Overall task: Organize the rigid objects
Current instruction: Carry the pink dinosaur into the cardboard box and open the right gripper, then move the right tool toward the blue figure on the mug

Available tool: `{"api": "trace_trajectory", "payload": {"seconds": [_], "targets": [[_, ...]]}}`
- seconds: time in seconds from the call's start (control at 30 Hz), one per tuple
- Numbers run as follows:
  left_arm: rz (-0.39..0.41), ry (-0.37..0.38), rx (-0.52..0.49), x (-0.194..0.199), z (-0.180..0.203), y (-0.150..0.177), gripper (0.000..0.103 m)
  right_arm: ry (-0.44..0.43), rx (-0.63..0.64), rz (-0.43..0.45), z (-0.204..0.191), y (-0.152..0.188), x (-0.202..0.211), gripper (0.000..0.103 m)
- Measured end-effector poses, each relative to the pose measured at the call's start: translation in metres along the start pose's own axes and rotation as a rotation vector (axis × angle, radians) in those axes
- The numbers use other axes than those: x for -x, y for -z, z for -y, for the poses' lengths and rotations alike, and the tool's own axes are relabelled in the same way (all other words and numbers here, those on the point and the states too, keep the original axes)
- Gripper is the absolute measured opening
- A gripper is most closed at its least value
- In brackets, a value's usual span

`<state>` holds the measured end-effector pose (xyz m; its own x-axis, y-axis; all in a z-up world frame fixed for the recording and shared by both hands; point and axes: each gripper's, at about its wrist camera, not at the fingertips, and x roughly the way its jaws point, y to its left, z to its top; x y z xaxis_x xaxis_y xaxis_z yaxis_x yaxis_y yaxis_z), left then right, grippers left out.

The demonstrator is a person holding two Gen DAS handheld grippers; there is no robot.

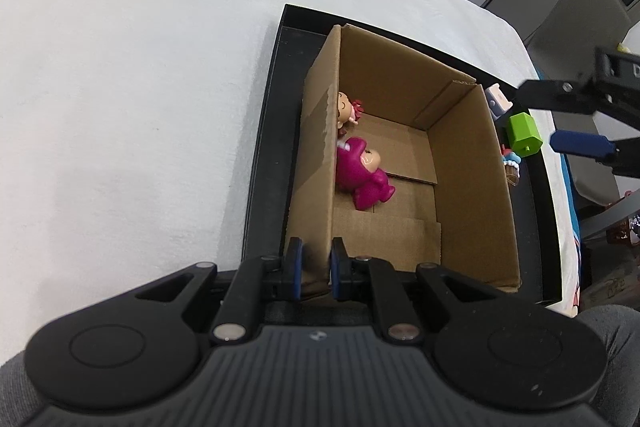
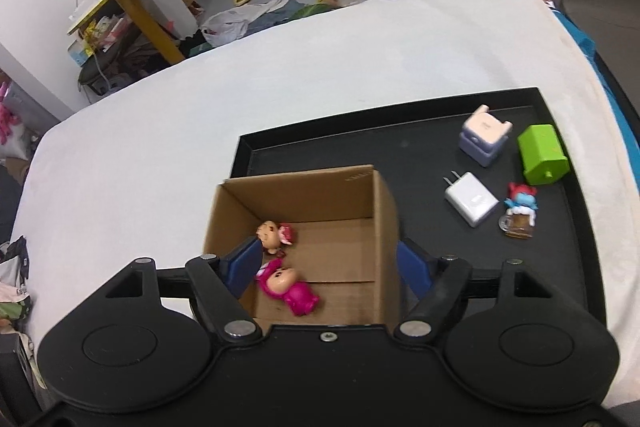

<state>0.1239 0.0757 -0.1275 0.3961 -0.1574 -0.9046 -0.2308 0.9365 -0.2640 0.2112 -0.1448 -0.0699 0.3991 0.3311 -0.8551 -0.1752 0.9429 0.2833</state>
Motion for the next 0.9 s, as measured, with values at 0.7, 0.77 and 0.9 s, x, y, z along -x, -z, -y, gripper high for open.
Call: {"api": "trace_trajectory", "payload": {"seconds": [0.7,0.77,0.9], "targets": [[-0.003,-0.033,0.018,0.001,0.002,-0.001,0.012,0.019,-0.11,-0.003,0.079,0.003,0.016,0.087],[-0.005,-0.037,0.024,0.001,0.003,-0.002,0.012,0.017,-0.123,-0.004,0.087,0.002,0.015,0.087],[-0.004,-0.045,0.026,0.0,0.004,-0.002,0.012,0.033,-0.13,-0.003,0.101,0.001,0.01,0.087]]}}
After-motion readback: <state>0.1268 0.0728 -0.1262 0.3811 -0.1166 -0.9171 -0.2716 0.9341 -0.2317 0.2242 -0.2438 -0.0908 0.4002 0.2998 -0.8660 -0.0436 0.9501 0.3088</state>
